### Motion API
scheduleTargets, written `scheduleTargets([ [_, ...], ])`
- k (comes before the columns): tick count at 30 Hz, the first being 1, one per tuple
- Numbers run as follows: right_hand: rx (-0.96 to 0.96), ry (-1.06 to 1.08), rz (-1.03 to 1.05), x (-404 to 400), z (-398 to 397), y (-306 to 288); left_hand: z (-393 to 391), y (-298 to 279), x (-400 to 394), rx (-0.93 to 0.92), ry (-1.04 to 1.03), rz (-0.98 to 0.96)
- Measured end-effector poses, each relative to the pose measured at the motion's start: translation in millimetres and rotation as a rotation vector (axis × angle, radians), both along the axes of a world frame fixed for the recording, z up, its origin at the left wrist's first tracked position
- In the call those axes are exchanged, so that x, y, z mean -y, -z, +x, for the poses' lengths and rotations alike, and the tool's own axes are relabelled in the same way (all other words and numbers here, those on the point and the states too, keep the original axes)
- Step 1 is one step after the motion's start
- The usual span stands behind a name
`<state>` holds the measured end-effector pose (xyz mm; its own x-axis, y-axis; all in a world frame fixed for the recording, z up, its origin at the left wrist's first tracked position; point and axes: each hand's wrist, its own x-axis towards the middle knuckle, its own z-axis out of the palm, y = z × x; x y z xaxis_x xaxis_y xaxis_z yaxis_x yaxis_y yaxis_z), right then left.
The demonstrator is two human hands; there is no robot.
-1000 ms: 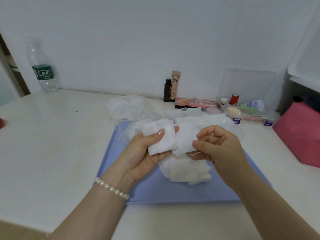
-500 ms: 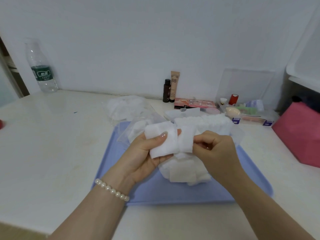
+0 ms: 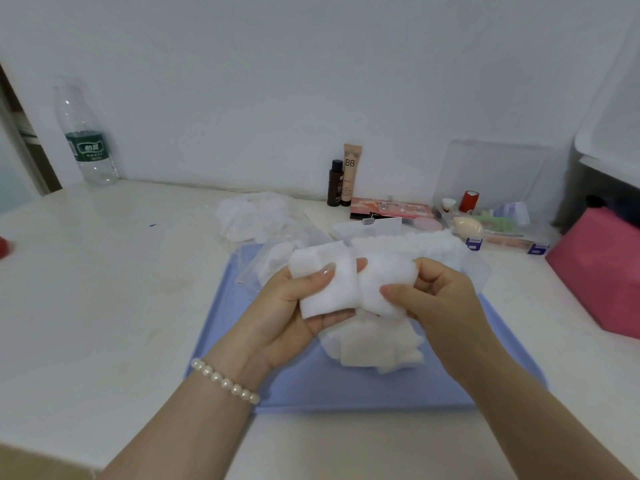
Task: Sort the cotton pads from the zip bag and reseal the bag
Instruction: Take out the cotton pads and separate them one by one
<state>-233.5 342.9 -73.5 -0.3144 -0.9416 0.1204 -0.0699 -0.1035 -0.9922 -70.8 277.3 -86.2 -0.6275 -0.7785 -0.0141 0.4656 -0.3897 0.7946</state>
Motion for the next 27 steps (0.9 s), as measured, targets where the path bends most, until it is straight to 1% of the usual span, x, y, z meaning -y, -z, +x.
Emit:
scheduleTargets([
  [2,-0.032,-0.008,-0.032,-1,1,-1,0,0,3,-0.024,-0.019,0.046],
  [4,0.02,-0.042,-0.038,0,2,-2,0,1,5,-0.059,-0.032,0.087],
  [8,0.332,-0.152,0.032,0,1,-7,0,0,4,-0.044,-0.036,0.108],
  [10,0.4,-0.182,0.086,1,-2,-10,-1,-1,3,-0.031,-0.026,0.116],
  [16,0.393,-0.23,0.125,-1,-5,-14,1,1,5,-0.06,0.0,0.208],
  [20,0.38,-0.209,0.127,-2,-4,-14,3,4,6,-0.093,0.076,0.195],
  [24,0.338,-0.17,0.122,-3,-2,-13,-1,4,4,-0.024,0.094,0.165],
  [27,0.293,-0.103,0.029,-4,-1,-15,-3,4,3,0.028,0.053,0.151],
])
